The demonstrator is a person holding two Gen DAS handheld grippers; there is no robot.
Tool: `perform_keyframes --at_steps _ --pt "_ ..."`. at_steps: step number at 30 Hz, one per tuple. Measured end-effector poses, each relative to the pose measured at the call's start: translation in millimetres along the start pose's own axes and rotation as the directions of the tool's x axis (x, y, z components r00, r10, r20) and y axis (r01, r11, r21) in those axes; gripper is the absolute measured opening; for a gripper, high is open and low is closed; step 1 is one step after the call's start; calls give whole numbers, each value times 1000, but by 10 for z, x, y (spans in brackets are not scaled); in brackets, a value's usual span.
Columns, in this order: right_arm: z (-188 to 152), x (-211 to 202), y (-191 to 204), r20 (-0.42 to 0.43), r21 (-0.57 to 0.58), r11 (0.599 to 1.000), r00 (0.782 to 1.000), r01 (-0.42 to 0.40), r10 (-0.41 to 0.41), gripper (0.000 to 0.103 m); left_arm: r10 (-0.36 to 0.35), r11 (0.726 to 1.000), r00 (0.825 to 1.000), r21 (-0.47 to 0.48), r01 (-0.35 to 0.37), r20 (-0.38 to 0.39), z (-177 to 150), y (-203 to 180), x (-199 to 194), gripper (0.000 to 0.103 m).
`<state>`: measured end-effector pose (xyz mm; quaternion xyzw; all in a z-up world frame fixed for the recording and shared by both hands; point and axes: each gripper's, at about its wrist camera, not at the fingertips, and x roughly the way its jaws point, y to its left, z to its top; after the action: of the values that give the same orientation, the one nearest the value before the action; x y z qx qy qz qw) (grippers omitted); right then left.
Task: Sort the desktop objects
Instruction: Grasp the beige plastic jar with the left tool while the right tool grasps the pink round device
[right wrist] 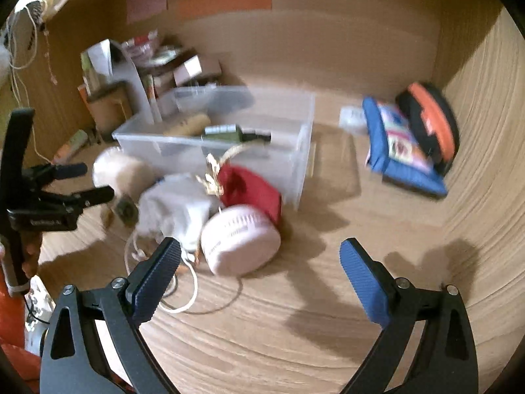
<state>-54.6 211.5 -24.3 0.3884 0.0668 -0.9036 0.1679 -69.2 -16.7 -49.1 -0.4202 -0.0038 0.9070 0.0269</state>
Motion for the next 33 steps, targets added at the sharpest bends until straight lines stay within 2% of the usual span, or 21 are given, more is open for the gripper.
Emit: perform_keyframes --at_steps 6,12,17,21,25,27,33 --pt "-45 204 -90 -40 46 997 998 -55 57 97 -36 999 999 -30 35 -33 80 -23 167 95" --pt "0 348 -138 -62 63 993 993 -96 100 94 -28 999 997 -38 25 -69 144 -34 361 95" --pt "-8 508 -166 -99 97 982 980 -162 172 79 -16 999 997 -40 13 -81 156 -45 461 95" --pt "21 593 -160 -107 99 979 976 -177 187 77 -14 999 996 -47 10 -86 169 -34 513 95" --pt "46 630 -154 -107 102 970 967 -219 230 62 -10 998 997 -55 6 -81 185 -24 538 92" --pt "43 630 -154 -102 107 968 966 -227 238 62 -29 998 997 -52 25 -78 188 -28 533 83" --pt "24 550 -178 -82 121 969 971 -213 224 62 -29 999 997 -46 26 -67 184 -30 512 82"
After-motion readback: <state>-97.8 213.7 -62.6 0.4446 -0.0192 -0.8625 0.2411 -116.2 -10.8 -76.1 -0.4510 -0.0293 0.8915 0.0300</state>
